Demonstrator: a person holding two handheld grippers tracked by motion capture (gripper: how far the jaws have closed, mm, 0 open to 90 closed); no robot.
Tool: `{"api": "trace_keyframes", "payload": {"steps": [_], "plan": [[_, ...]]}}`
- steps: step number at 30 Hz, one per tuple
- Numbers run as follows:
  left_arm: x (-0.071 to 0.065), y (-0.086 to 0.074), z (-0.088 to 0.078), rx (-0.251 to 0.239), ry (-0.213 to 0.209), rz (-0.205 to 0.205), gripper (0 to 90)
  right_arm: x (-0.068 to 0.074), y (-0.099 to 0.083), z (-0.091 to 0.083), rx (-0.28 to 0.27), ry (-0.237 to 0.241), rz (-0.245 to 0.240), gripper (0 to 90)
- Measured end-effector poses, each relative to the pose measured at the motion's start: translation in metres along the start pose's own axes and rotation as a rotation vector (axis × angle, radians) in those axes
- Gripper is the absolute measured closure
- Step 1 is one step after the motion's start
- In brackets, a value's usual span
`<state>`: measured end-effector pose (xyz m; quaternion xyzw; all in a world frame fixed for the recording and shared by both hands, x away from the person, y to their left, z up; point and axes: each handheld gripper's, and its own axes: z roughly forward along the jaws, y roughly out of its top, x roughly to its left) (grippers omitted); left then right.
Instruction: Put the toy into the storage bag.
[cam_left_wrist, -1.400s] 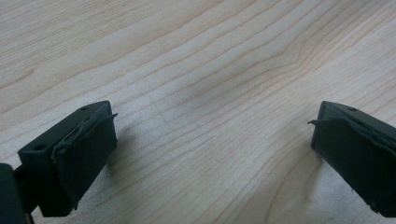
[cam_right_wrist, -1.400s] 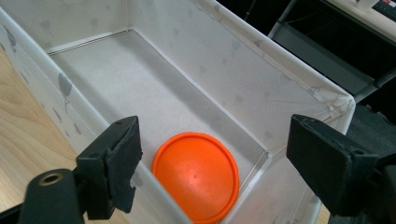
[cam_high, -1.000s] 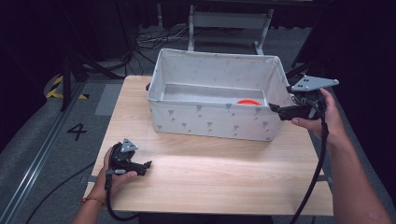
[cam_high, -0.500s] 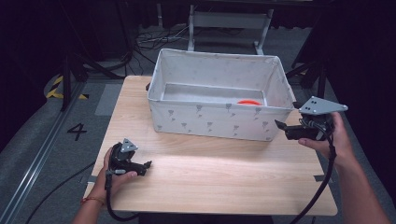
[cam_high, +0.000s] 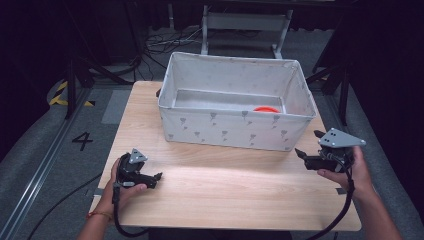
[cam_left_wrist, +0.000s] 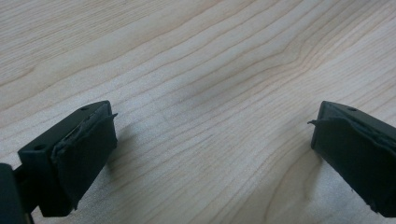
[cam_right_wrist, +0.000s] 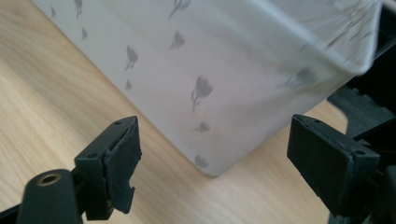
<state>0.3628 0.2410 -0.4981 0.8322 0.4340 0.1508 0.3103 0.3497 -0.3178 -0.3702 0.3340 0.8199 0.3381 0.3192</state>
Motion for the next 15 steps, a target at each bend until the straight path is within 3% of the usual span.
{"api": "trace_keyframes", "payload": {"steps": [5,10,14,15], "plan": [[0.000,0.000,0.000,0.002,0.000,0.002,0.5,0.005,-0.017,0.009,0.038,0.017,0.004,18.0],[0.000,0.000,0.000,0.000,0.000,0.001,0.5,0.008,-0.047,0.023,0.075,0.063,0.063,17.9],[0.000,0.000,0.000,0.000,-0.001,0.000,0.5,0.008,-0.060,0.027,0.075,0.073,0.087,17.9],[0.000,0.000,0.000,0.000,-0.001,0.000,0.5,0.008,-0.066,0.029,0.071,0.093,0.114,17.9]]}}
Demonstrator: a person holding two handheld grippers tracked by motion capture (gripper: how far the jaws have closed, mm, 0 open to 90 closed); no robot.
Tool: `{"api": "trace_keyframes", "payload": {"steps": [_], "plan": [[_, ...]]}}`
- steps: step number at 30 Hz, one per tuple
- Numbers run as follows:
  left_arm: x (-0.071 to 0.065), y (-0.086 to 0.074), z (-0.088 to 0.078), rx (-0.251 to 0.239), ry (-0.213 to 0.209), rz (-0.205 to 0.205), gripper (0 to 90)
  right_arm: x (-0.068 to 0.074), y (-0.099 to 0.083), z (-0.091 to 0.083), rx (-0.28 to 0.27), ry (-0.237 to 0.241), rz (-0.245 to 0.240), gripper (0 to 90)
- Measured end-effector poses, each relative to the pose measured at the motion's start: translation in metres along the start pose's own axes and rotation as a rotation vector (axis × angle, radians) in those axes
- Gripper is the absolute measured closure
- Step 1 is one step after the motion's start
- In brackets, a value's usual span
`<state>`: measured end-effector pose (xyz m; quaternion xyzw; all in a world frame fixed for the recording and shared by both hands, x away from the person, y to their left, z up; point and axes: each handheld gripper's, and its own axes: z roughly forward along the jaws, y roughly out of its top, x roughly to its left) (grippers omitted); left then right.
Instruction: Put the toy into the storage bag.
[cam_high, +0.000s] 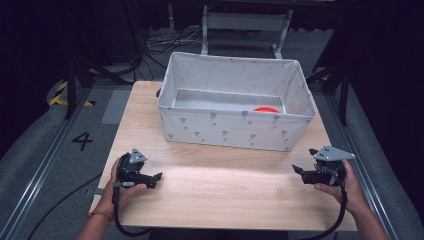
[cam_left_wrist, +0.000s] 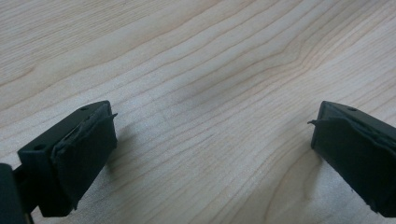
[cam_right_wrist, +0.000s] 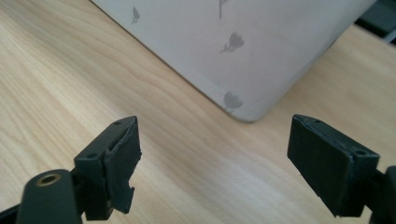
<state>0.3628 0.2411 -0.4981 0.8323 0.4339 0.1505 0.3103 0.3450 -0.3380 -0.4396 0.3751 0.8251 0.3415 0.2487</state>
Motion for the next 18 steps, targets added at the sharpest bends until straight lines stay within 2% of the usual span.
{"api": "trace_keyframes", "payload": {"steps": [1,7,10,17,18], "plan": [[0.000,0.000,0.000,0.000,0.000,0.000,0.5,-0.001,-0.003,0.001,0.004,0.008,0.012,17.9],[0.000,0.000,0.000,0.002,-0.005,0.000,0.5,-0.008,-0.025,0.003,0.030,-0.014,0.059,18.0],[0.000,0.000,0.000,0.003,-0.005,0.000,0.3,-0.012,-0.040,0.002,0.038,-0.009,0.110,18.6],[0.000,0.000,0.000,0.002,-0.004,0.001,0.3,-0.014,-0.060,0.001,0.070,0.005,0.158,18.8],[0.000,0.000,0.000,0.001,-0.004,0.000,0.3,-0.016,-0.063,0.000,0.073,0.015,0.180,18.9]]}}
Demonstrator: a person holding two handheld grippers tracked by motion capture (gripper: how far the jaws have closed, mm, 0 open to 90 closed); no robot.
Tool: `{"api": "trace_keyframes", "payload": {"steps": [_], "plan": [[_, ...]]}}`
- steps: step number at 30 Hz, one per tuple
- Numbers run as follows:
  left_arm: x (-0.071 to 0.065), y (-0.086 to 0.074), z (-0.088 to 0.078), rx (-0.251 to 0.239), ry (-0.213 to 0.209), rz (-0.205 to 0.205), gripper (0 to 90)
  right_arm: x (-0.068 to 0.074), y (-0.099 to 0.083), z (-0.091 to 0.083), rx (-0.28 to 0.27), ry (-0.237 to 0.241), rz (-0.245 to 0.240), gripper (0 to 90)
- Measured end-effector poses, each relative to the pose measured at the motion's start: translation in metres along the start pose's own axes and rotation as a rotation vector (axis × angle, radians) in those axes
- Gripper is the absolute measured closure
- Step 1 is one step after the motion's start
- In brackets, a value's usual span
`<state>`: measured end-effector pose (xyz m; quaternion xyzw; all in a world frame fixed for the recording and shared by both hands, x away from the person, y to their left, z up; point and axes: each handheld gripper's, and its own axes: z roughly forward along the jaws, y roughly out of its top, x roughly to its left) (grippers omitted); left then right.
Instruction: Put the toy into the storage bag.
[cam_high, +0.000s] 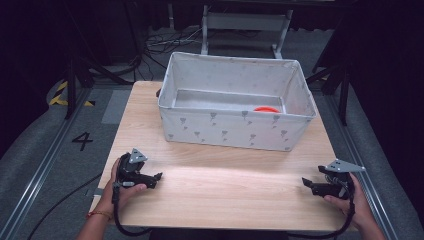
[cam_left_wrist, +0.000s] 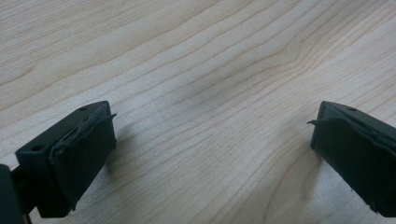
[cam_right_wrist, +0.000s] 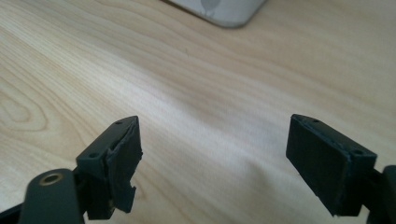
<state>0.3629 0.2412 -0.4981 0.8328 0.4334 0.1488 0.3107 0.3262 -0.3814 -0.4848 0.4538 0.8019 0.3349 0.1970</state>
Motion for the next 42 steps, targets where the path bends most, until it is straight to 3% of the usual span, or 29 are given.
{"api": "trace_keyframes", "payload": {"steps": [1,5,13,42], "plan": [[0.000,0.000,0.000,0.001,0.000,0.004,0.2,-0.004,-0.008,-0.001,-0.006,0.023,0.056,19.2],[0.000,0.000,0.000,0.001,0.001,0.003,0.2,-0.007,-0.018,0.000,0.009,0.012,0.077,19.1],[0.000,0.000,0.000,0.001,0.004,0.001,0.2,-0.005,-0.024,0.003,-0.020,-0.017,0.055,17.4],[0.000,0.000,0.000,0.005,0.002,-0.006,0.2,-0.006,-0.024,0.003,-0.018,-0.017,0.055,16.9]]}}
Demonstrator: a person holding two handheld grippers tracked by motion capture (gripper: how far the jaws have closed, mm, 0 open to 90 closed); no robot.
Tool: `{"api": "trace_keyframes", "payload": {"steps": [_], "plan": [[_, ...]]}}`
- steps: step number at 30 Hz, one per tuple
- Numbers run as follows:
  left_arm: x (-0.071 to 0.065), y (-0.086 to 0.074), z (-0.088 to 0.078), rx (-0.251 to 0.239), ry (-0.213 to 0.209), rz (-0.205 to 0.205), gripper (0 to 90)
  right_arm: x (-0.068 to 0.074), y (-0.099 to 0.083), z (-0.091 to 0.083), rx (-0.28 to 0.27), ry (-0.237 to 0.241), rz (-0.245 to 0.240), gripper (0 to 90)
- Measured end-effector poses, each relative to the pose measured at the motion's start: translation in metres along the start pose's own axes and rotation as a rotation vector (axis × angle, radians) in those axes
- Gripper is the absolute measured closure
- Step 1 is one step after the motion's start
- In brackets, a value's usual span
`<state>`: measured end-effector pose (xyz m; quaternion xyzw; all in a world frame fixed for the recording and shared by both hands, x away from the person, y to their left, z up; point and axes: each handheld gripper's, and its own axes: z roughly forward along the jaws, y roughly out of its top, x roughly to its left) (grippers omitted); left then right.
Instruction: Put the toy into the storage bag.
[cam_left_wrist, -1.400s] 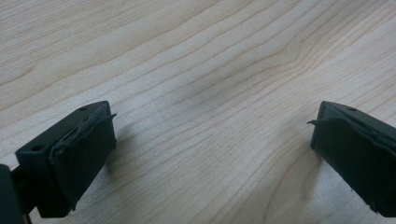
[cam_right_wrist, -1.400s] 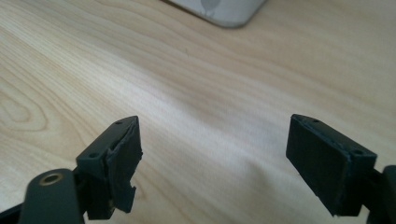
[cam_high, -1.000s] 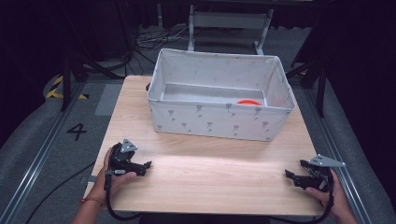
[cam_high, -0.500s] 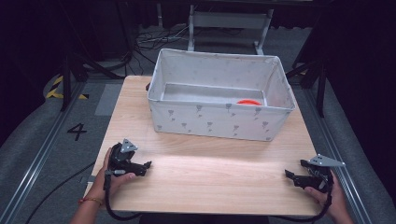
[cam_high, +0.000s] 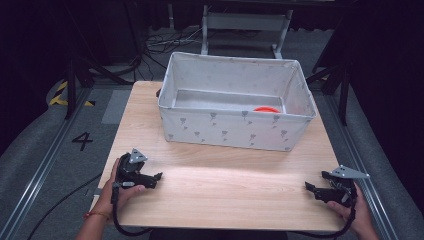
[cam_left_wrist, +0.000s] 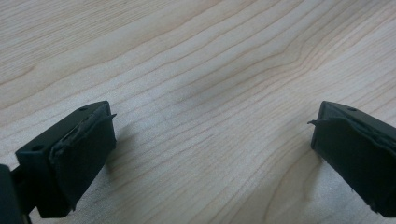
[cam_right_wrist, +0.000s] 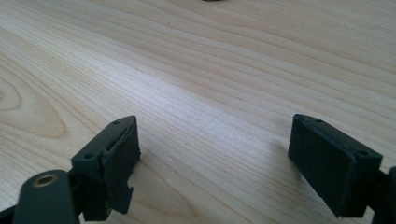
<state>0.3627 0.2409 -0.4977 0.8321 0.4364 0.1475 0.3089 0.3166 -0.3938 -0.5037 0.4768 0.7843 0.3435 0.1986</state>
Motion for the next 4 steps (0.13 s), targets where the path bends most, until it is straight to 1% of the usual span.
{"api": "trace_keyframes", "payload": {"steps": [3,4], "plan": [[-0.0003,-0.0001,-0.0004,0.004,0.002,-0.005,0.2,0.0000,0.0000,-0.0001,0.001,0.000,0.001,16.9],[-0.0005,-0.0004,0.0003,-0.004,0.008,-0.009,0.2,0.0000,0.0000,-0.0001,0.001,0.000,0.001,16.9]]}}
